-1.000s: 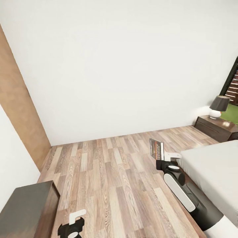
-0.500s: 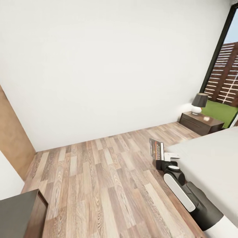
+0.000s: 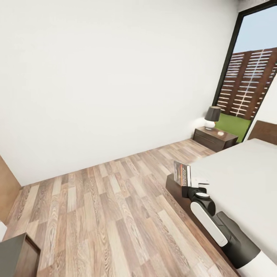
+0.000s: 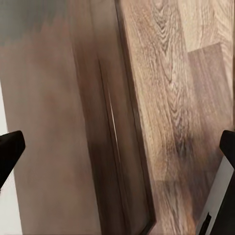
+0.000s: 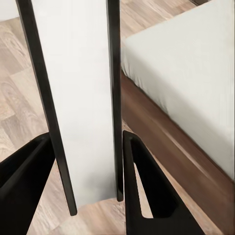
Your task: In the bedroom, move the book from the bed onto either nightstand, and place the two sandals side by side next to the bed.
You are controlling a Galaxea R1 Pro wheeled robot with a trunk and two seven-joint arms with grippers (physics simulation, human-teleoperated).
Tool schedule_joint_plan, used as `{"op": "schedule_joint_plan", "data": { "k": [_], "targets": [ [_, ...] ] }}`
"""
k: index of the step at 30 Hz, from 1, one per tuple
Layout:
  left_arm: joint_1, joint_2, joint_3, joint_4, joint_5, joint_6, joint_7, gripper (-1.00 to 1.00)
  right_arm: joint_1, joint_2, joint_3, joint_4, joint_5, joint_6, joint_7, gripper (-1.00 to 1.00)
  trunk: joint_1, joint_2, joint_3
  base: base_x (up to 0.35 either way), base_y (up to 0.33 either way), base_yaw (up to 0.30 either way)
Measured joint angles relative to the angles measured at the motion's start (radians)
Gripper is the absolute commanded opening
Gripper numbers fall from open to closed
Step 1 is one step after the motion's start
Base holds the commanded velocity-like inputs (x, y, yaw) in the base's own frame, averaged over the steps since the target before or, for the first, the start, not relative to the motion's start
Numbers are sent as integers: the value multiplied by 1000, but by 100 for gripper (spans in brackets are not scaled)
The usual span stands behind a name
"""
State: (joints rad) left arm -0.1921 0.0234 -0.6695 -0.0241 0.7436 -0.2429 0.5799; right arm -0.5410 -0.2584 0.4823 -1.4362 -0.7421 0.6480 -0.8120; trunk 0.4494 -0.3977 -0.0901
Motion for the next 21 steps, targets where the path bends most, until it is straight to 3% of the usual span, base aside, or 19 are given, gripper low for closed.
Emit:
{"op": "schedule_joint_plan", "data": {
  "k": [10, 15, 21],
  "targets": [
    [0, 0, 0, 0, -1, 0, 0, 100, 0, 1, 0, -1, 0, 2, -1, -100, 0, 0, 0, 0, 0, -235],
    [1, 0, 0, 0, 0, 0, 0, 100, 0, 2, 1, 4, 3, 2, -2, -100, 0, 0, 0, 0, 0, 7],
    [1, 0, 0, -1, -1, 0, 0, 100, -1, 2, 1, 4, 3, 4, -3, -100, 0, 0, 0, 0, 0, 197]
  ]
}}
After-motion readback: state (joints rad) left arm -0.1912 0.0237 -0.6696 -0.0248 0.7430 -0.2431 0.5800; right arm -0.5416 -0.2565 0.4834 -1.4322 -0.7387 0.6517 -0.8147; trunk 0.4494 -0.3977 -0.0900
